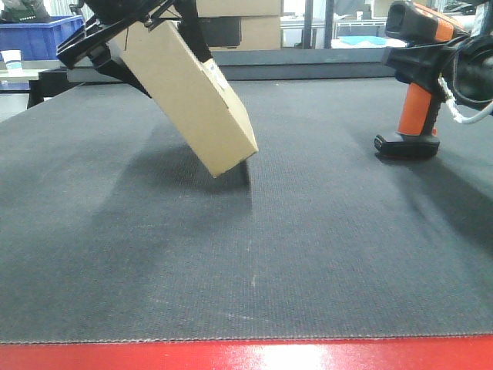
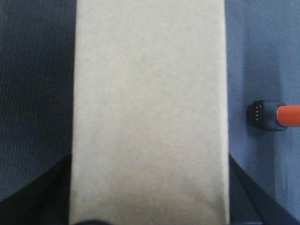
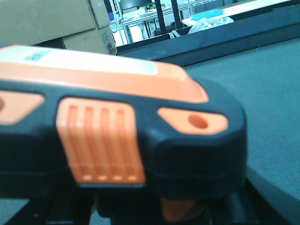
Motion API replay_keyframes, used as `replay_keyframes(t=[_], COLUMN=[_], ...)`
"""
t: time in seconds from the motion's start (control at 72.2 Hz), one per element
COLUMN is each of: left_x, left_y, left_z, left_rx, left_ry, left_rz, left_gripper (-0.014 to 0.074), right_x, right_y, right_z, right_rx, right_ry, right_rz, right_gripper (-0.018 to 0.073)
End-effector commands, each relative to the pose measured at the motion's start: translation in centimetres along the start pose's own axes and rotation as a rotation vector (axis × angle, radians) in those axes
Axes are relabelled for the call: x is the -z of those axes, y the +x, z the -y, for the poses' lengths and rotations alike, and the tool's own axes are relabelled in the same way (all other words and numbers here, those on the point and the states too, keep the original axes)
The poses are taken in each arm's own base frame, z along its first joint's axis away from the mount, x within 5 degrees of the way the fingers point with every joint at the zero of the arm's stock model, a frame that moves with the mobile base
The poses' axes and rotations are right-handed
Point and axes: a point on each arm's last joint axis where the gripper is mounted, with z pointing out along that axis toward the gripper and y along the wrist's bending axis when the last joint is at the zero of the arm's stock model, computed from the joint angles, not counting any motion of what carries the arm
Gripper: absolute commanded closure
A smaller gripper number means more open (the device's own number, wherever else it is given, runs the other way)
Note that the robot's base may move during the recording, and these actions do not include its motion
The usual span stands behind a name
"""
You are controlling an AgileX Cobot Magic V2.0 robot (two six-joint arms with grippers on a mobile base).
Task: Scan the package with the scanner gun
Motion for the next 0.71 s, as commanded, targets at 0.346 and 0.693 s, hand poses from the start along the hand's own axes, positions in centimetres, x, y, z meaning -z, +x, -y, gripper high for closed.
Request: replay_keyframes(t=[0.346, 0.693], left_x=[0.4, 0.4], left_y=[0.0, 0.0], left_z=[0.5, 0.5], left_rx=[0.004, 0.004], left_ry=[0.020, 0.020], left_rz=[0.012, 0.011], left_gripper=[0.0708, 0.0708], right_x=[-0.1, 1.5], right_y=[-0.2, -0.4], right_z=[-0.3, -0.4], right_rx=[0.010, 0.043], right_ry=[-0.025, -0.063], right_rz=[-0.014, -0.036], right_gripper=[0.0076, 0.0051])
